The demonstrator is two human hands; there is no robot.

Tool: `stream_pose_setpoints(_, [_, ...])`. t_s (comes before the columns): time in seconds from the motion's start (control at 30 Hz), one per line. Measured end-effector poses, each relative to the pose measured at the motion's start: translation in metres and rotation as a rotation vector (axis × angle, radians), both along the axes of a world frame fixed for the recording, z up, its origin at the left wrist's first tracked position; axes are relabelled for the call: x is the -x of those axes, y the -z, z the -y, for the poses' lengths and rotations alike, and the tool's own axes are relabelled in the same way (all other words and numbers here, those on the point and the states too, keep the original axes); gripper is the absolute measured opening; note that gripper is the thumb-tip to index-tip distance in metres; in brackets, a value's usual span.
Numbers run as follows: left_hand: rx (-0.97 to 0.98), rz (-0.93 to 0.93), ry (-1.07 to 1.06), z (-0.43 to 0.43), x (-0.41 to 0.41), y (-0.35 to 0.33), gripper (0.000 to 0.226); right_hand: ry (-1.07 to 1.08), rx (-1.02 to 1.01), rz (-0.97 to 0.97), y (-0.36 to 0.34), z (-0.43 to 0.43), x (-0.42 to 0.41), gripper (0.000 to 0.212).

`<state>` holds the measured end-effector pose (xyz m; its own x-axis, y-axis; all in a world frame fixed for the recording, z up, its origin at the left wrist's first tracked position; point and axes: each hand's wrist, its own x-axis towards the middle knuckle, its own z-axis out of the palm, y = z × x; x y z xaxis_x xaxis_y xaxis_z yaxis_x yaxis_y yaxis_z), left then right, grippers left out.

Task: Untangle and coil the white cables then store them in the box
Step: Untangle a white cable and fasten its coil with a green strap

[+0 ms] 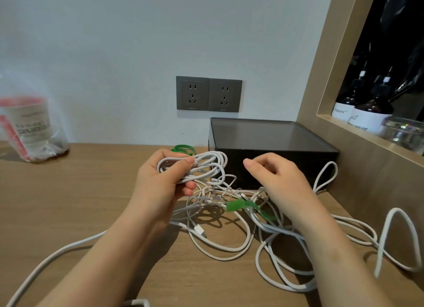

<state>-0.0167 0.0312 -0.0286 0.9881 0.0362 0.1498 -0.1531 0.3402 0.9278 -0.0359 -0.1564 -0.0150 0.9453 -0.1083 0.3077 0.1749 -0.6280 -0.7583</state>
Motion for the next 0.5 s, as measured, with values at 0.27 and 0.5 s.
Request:
stream_pose_setpoints(0.27, [-0.037, 0.010, 0.004, 0.0022, -0.0004, 0.0021, 0.006, -0.220, 0.391, -0.408, 0.0047, 0.0087, 0.0035, 0.027])
stream_pose_setpoints(0.5, [-0.048, 0.054, 0.038, 0.0041, 0.0019, 0.0019, 0.009, -0.056, 0.122, -0.088, 0.0040, 0.0042, 0.0019, 0.011])
